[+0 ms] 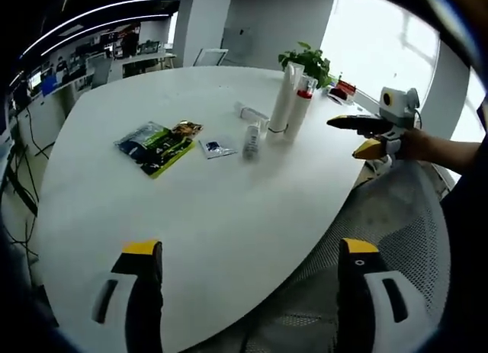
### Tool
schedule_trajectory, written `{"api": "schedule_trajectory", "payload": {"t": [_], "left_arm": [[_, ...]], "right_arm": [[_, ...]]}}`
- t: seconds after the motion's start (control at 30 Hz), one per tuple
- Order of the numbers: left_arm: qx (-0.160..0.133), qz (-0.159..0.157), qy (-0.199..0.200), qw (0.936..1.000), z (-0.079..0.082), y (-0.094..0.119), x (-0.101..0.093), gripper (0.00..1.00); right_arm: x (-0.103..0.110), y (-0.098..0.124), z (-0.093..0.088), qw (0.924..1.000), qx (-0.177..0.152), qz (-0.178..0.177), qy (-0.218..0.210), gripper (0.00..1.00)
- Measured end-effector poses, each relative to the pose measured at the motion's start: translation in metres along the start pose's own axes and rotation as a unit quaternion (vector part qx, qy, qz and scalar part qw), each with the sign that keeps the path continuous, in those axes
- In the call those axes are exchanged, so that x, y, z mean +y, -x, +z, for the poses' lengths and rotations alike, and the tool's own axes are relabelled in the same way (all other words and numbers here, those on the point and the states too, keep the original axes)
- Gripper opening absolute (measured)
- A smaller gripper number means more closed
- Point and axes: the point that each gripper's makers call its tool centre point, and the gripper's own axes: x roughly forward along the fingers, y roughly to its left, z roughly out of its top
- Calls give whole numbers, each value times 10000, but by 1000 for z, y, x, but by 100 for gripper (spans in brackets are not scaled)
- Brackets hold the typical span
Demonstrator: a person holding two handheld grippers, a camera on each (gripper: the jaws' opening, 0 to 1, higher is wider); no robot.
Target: Arrange the skincare products in the storage area until every visible bottle or jar stands upright without overlapping.
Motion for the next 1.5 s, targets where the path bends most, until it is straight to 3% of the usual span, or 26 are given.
{"api": "schedule_trajectory", "payload": {"t": [0.33, 0.83, 1.5], "left_arm": [[87, -85, -71, 9999, 8, -9, -1, 92], [381, -385, -606, 9967, 46, -64, -17, 89], [812, -592, -1367, 9855, 101, -142, -16, 74]], "right_arm": [[-2, 0, -1, 10000, -9, -55, -16, 88], [-4, 0, -4, 9999, 30, -128, 5, 89], [-18, 4, -5, 9989, -8, -444, -122, 88]]}}
